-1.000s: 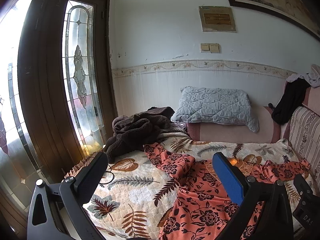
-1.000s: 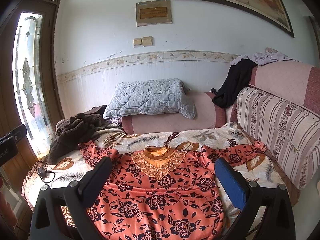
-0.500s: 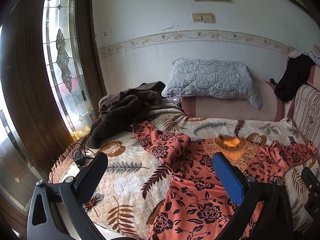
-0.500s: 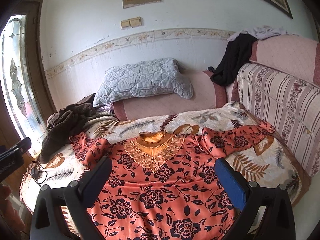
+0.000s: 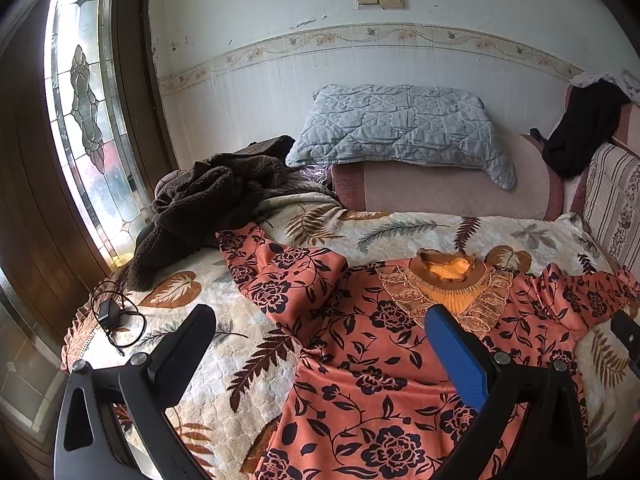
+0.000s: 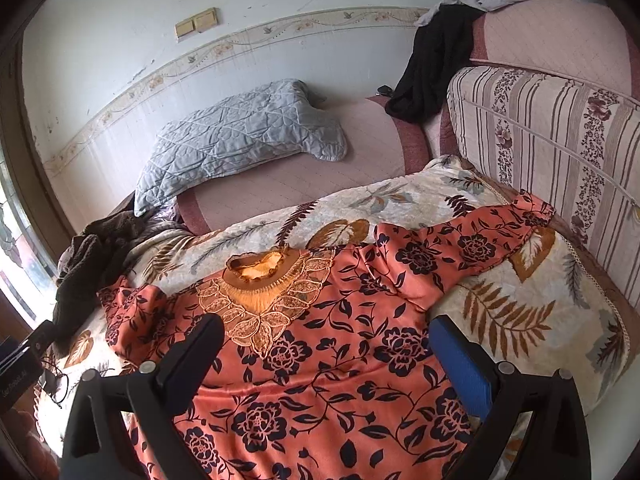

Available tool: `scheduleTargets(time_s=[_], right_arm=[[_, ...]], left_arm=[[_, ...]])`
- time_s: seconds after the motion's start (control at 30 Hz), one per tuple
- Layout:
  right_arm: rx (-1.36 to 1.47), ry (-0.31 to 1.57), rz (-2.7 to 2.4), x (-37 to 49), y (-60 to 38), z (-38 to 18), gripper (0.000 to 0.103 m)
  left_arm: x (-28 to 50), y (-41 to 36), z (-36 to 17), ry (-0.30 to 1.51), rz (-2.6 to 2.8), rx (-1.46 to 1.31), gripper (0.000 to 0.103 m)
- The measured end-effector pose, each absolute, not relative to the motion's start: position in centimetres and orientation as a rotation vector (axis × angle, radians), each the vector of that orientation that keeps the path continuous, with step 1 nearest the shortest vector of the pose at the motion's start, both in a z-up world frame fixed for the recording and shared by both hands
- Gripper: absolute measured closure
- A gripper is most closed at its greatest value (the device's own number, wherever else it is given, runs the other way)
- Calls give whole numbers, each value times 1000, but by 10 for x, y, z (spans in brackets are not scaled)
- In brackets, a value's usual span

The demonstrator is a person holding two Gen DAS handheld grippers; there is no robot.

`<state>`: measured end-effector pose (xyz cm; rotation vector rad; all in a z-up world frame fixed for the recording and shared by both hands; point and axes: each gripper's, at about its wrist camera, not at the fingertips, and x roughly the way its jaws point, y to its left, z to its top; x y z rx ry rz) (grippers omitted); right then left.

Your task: Fold small clothes

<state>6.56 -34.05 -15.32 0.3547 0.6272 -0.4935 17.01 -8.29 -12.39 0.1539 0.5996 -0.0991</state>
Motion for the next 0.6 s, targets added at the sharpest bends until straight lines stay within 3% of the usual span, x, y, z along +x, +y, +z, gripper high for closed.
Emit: scheduleTargets(time_s=[0.37,0.53,0.6], right_arm=[[447,619,-483,99,-392,-173,0],[733,534,-431,90,-491,-212,0],[935,469,-466,71,-546,-241,11]], left_arm=[[204,-110,-143,624,-107,164,0],[248,-133,-193,744,-151,142,0],[267,-139,-220,799,-145,130,0]])
